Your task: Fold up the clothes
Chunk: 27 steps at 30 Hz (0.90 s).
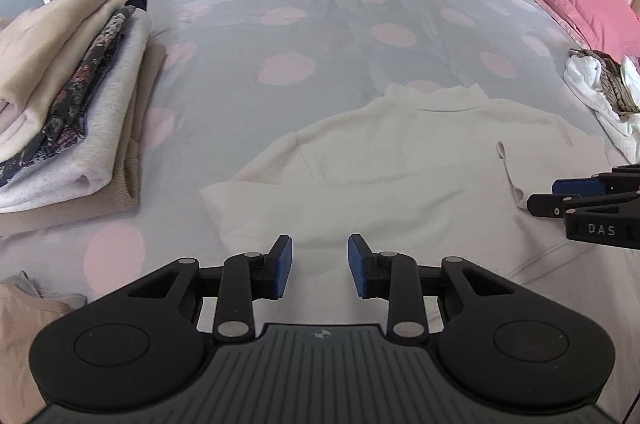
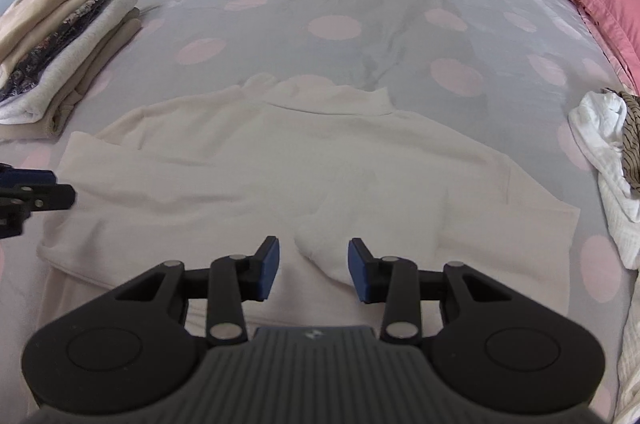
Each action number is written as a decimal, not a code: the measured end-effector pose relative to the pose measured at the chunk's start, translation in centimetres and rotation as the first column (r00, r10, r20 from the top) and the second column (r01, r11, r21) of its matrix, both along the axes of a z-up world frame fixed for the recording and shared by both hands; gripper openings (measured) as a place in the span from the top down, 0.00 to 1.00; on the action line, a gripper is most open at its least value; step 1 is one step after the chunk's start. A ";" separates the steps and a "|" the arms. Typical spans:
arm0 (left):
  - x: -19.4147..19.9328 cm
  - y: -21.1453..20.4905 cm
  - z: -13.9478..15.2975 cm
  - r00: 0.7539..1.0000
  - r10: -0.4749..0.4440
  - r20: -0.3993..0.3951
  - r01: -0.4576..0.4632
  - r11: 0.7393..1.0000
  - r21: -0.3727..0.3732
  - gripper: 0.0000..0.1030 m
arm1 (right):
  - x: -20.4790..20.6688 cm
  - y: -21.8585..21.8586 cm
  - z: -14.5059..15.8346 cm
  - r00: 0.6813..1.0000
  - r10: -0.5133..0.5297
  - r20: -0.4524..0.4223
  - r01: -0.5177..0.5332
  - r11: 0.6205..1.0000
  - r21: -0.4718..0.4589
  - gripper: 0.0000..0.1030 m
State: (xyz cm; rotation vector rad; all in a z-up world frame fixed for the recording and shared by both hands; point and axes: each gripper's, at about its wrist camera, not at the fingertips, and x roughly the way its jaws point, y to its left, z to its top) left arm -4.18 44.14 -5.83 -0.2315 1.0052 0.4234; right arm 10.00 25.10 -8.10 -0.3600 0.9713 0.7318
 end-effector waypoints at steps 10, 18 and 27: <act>-2.1 3.1 -0.2 0.996 0.092 -0.021 -0.092 0.996 0.018 0.72 | 1.4 -0.5 0.5 0.997 -0.025 0.069 0.027 0.999 -0.035 0.92; -2.4 2.5 -0.3 0.998 0.068 -0.019 -0.067 0.997 0.024 0.72 | 4.4 -7.7 4.5 0.979 -0.197 0.052 0.195 0.979 0.053 0.93; -1.2 1.5 -1.0 0.998 0.048 -0.046 -0.046 0.998 0.037 0.72 | 6.4 -13.4 2.6 0.941 -0.336 -0.024 0.336 0.942 -0.014 0.93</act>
